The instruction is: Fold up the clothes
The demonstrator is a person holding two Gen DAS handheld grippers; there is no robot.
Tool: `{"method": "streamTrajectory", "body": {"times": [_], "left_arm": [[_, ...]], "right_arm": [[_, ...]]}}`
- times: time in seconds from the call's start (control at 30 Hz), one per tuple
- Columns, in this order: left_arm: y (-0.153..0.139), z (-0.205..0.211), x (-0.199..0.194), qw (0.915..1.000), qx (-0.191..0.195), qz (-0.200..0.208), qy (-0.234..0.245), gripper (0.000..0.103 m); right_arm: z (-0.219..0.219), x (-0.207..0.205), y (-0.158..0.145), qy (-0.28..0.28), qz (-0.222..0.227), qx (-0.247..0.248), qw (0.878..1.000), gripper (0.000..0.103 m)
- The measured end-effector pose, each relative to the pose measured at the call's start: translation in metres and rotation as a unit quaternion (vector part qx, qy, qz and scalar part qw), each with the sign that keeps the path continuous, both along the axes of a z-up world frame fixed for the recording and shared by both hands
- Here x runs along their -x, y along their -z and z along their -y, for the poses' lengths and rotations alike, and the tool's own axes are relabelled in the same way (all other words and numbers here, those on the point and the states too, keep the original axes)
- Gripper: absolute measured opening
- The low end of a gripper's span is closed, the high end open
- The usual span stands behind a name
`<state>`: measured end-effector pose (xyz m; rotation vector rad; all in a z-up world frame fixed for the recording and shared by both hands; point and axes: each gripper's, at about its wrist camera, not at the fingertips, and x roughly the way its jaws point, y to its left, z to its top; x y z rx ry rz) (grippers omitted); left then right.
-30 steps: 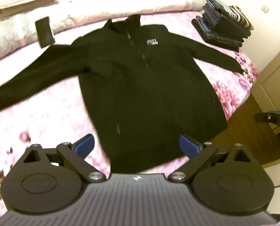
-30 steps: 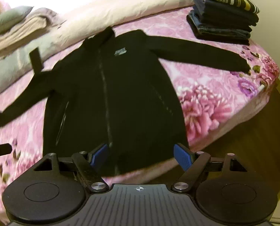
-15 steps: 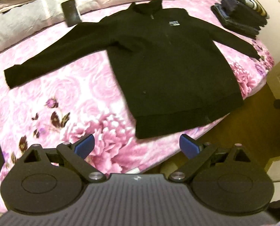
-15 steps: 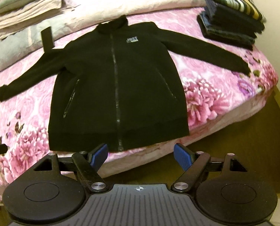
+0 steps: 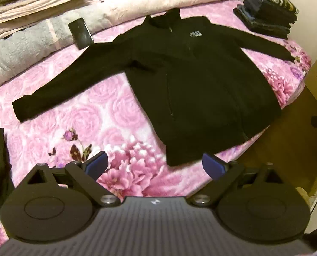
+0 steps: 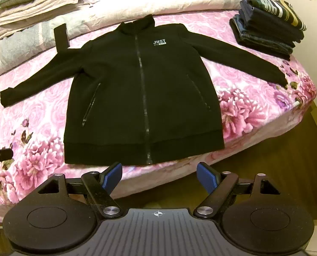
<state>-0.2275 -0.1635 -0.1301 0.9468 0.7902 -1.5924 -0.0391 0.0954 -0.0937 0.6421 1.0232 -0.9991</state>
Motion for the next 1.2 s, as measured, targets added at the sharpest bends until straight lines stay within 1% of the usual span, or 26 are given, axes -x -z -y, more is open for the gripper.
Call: {"method": "streamTrajectory", "body": {"times": [0.07,0.1,0.2,0.27,0.33,0.4,0.5,0.6,0.67,0.8,0.87,1.03,1.1,1.2], "left_arm": [[-0.001,-0.001,-0.001,1.0,0.001,-0.002,0.005,0.089],[-0.001,-0.002,-0.001,0.9999,-0.002,0.003,0.012,0.084],[0.002,-0.005,0.001,0.9989,-0.019,0.029,0.033,0.084],[0.003,-0.008,-0.001,0.9989,-0.015,0.031,0.031,0.085],[0.006,-0.01,-0.003,0.9986,-0.017,0.041,0.028,0.089],[0.009,-0.012,-0.004,0.9984,-0.019,0.049,0.023,0.091],[0.011,-0.013,-0.006,0.9987,-0.024,0.044,0.011,0.095],[0.012,-0.011,-0.007,0.9984,-0.035,0.044,0.0,0.096],[0.012,-0.008,-0.008,0.998,-0.038,0.047,-0.017,0.096],[0.007,0.004,-0.018,0.9952,-0.045,0.04,-0.077,0.096],[0.004,0.012,-0.021,0.9941,-0.043,0.042,-0.09,0.096],[-0.009,0.031,-0.032,0.9915,-0.017,0.055,-0.117,0.096],[-0.015,0.037,-0.038,0.989,-0.002,0.068,-0.131,0.096],[-0.021,0.042,-0.047,0.984,0.01,0.086,-0.156,0.096]], "right_arm": [[-0.002,-0.004,0.001,-0.005,-0.001,-0.001,1.0,0.08],[-0.003,-0.006,0.001,-0.008,-0.001,-0.001,1.0,0.08],[-0.006,-0.013,0.003,-0.017,-0.001,-0.001,1.0,0.08],[-0.007,-0.018,0.003,-0.023,0.0,-0.002,1.0,0.08],[-0.008,-0.022,0.004,-0.027,0.001,-0.002,1.0,0.08],[-0.008,-0.024,0.005,-0.032,0.0,-0.003,0.999,0.08],[-0.005,-0.029,0.007,-0.041,0.001,-0.004,0.999,0.08],[-0.001,-0.033,0.008,-0.05,0.002,-0.005,0.999,0.08],[0.003,-0.036,0.009,-0.056,0.003,-0.004,0.998,0.08],[0.015,-0.04,0.009,-0.073,0.008,-0.002,0.997,0.08],[0.024,-0.044,0.008,-0.086,0.011,0.001,0.996,0.08],[0.046,-0.06,0.002,-0.13,0.016,0.024,0.991,0.08],[0.053,-0.07,0.0,-0.157,0.016,0.038,0.987,0.08],[0.061,-0.088,0.002,-0.202,0.019,0.049,0.978,0.08]]}}
